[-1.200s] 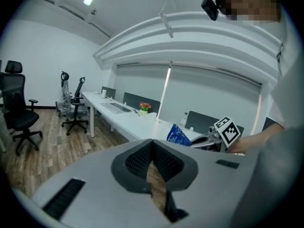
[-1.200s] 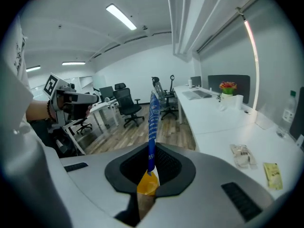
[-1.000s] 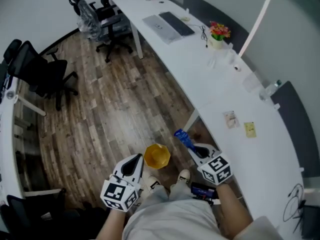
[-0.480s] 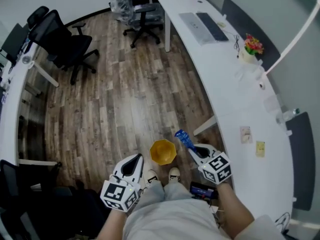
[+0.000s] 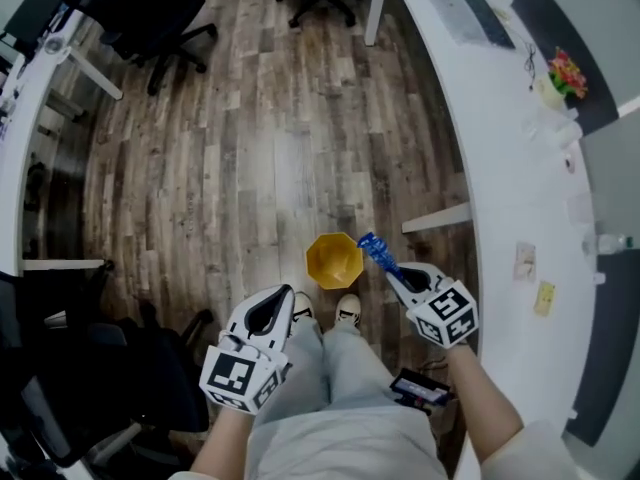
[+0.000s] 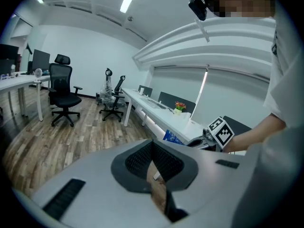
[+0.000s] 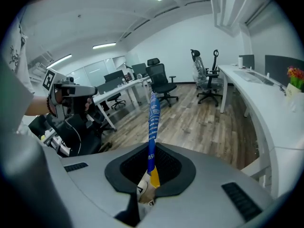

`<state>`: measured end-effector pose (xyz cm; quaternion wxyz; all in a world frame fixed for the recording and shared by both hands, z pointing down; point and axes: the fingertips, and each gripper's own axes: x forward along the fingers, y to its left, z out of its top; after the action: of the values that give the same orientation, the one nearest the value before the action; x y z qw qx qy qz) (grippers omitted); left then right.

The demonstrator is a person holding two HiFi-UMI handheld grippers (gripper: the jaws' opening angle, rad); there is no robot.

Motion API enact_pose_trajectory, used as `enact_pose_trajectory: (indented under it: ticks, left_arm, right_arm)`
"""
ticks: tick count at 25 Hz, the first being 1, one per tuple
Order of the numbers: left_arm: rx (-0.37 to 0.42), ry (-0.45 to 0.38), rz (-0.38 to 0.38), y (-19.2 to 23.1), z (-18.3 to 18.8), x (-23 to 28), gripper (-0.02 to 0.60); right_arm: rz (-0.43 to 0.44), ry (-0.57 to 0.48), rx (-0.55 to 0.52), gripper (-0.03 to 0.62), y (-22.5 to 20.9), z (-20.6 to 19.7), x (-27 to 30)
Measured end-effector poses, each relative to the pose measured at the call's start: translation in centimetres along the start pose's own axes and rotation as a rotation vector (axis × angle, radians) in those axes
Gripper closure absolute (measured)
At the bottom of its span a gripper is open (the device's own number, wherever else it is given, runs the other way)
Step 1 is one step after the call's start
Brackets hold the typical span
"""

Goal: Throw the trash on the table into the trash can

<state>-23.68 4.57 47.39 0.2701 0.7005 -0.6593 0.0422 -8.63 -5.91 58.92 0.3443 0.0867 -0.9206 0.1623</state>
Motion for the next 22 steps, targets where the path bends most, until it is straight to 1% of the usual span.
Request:
enact_pose_trajectory:
  ticks: [3, 5, 11, 18, 22]
  left_arm:
    - [-0.031, 0.023, 0.008, 1.7, -2.8, 1.8, 0.58]
    - [-0.037, 0.04, 0.019, 2.8, -4.8, 2.9, 0.58]
    - [-0.049, 0.087, 0.041, 6.5, -11.9, 6.1, 0.58]
    - [-0.042, 0.089, 0.053, 10.3, -19.4, 10.4, 0.58]
    - [-0.041, 0.079, 0.062, 11.6, -22.1, 12.1, 0.58]
  right_arm:
    - [0.017, 0.033, -0.01, 0.55, -0.6, -2.6, 3.1]
    - [0.037, 0.061, -0.006, 0.549, -0.9, -4.6, 5.4]
    - [0.081, 0.172, -0.008, 0.549, -2.5, -13.0, 13.7]
    - [0.071, 0.291, -0.003, 0.549, -6.2, -24.3, 23.2]
    - [0.065, 0.335, -0.002, 0.548, -7.2, -28.9, 27.5]
